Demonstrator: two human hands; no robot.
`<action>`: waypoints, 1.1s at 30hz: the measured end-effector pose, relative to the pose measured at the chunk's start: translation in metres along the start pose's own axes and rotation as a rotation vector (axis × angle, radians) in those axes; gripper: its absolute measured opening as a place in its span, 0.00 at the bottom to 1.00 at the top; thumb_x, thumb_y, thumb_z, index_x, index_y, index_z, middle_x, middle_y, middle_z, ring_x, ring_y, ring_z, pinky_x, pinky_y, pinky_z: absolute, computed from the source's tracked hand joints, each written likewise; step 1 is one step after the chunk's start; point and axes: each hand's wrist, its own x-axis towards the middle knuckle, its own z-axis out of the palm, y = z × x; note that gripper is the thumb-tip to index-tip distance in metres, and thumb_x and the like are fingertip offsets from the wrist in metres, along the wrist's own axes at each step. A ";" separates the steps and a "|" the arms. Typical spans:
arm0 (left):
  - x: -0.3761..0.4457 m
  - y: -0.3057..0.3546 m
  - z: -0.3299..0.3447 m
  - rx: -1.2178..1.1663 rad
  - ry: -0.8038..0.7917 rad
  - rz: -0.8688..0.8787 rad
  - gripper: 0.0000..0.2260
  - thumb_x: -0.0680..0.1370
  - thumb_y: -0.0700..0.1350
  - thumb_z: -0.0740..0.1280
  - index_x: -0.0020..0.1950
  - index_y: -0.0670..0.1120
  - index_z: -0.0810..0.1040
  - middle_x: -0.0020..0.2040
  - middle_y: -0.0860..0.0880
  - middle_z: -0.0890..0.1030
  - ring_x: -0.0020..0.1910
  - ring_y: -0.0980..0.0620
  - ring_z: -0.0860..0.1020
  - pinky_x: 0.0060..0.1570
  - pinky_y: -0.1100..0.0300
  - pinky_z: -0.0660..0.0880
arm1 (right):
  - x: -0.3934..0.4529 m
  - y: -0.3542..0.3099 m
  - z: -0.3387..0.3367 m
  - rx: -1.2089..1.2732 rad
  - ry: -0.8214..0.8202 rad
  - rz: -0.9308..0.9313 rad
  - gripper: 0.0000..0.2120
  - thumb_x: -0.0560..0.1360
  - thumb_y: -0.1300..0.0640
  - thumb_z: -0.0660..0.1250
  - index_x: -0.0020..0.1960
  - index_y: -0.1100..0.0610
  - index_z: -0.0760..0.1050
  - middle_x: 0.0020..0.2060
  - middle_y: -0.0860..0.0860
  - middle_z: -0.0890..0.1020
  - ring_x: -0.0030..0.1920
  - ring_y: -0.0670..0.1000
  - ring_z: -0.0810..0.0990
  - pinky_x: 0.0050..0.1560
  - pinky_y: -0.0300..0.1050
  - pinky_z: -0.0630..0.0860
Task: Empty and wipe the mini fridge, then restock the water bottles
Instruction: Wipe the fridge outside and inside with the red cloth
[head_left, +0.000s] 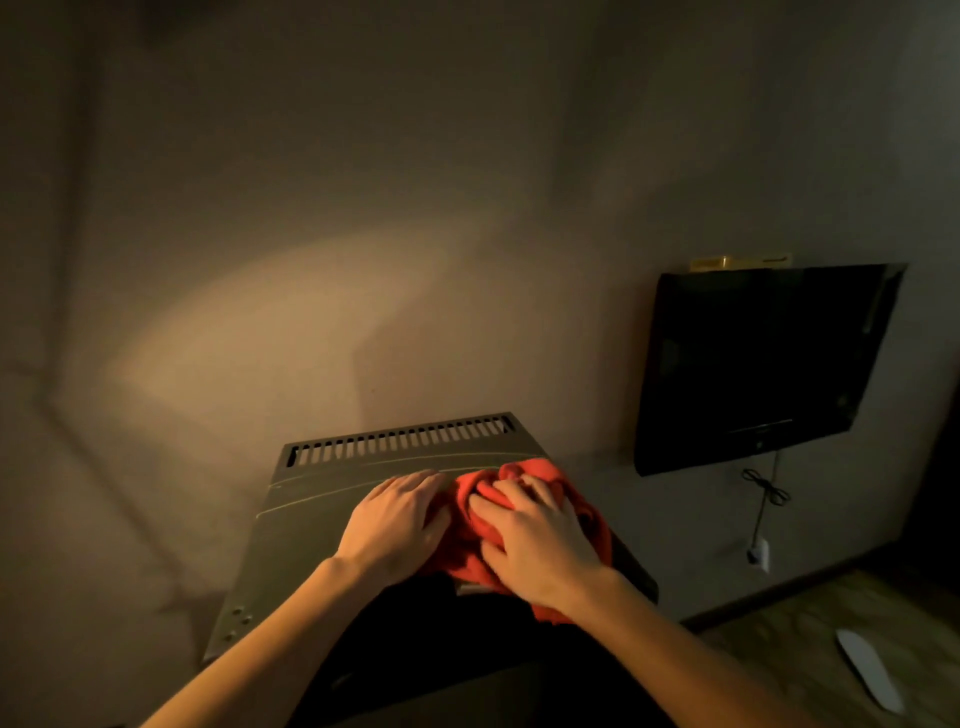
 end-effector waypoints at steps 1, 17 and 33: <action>0.001 0.000 0.000 0.005 0.002 -0.011 0.30 0.73 0.62 0.47 0.69 0.55 0.73 0.67 0.56 0.76 0.67 0.54 0.73 0.66 0.60 0.66 | 0.005 0.006 0.001 0.005 0.009 -0.005 0.25 0.74 0.43 0.60 0.71 0.40 0.61 0.72 0.44 0.66 0.73 0.56 0.60 0.69 0.62 0.63; -0.034 -0.047 -0.025 0.149 -0.020 -0.265 0.22 0.80 0.61 0.57 0.70 0.53 0.71 0.69 0.55 0.74 0.68 0.53 0.72 0.67 0.59 0.65 | 0.126 -0.011 0.030 -0.016 -0.148 0.111 0.23 0.78 0.45 0.62 0.72 0.42 0.62 0.71 0.53 0.65 0.72 0.63 0.60 0.66 0.68 0.62; -0.093 -0.125 -0.065 0.189 -0.009 -0.447 0.28 0.79 0.61 0.54 0.74 0.48 0.69 0.72 0.51 0.73 0.69 0.51 0.71 0.67 0.60 0.64 | 0.161 -0.103 0.068 0.064 -0.052 -0.107 0.21 0.77 0.43 0.63 0.68 0.45 0.68 0.66 0.51 0.73 0.66 0.60 0.70 0.65 0.55 0.68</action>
